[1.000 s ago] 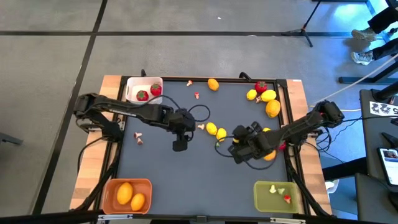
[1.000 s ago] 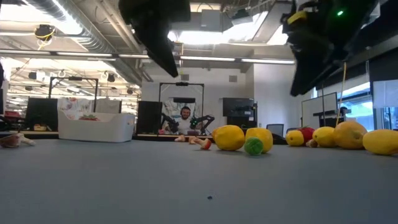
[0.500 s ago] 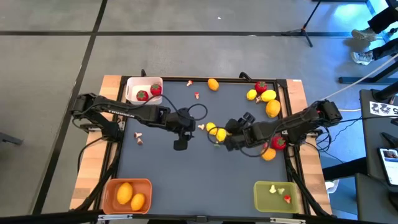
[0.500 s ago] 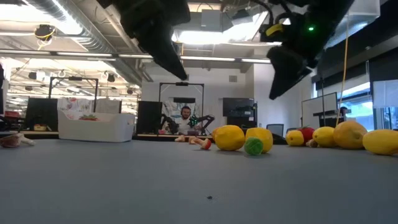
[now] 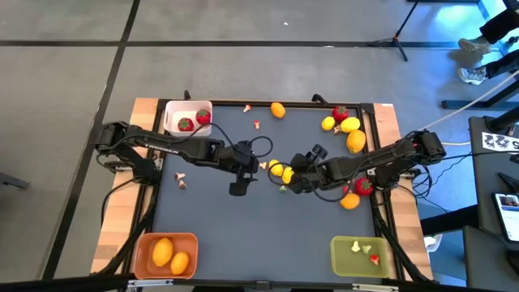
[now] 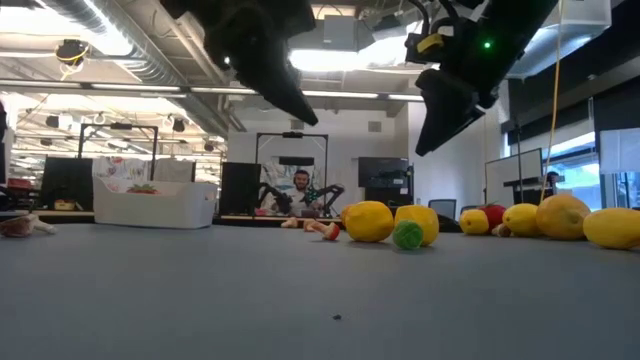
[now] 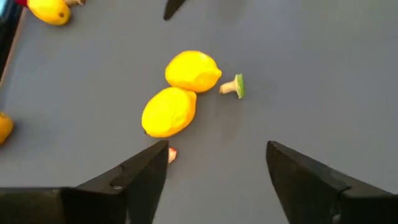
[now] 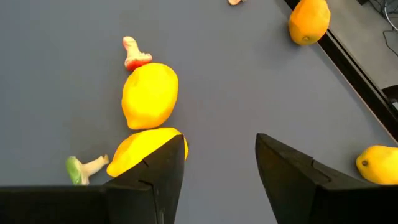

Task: Sort produce into baskets
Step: Put the yellow lemon into the orange bin

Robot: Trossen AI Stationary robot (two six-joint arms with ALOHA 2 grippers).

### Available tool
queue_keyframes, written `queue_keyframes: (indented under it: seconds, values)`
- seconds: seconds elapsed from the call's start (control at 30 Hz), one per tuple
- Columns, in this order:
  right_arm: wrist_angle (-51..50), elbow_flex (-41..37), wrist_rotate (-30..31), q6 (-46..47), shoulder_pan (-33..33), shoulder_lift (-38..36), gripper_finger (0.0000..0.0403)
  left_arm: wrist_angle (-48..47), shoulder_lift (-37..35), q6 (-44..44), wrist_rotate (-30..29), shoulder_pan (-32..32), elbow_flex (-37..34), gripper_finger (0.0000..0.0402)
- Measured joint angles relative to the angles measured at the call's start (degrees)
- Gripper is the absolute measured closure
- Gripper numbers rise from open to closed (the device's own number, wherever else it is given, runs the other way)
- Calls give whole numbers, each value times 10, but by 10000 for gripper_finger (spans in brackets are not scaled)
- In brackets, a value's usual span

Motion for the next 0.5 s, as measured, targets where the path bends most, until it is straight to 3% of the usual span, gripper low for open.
queue_keyframes:
  seconds: [0.27,0.5]
  values:
    - [0,0,0,0,0,0,205,-2,26,11,0,0,0,35]
    - [-1,0,0,0,0,0,205,-1,27,-43,-3,-5,0,16]
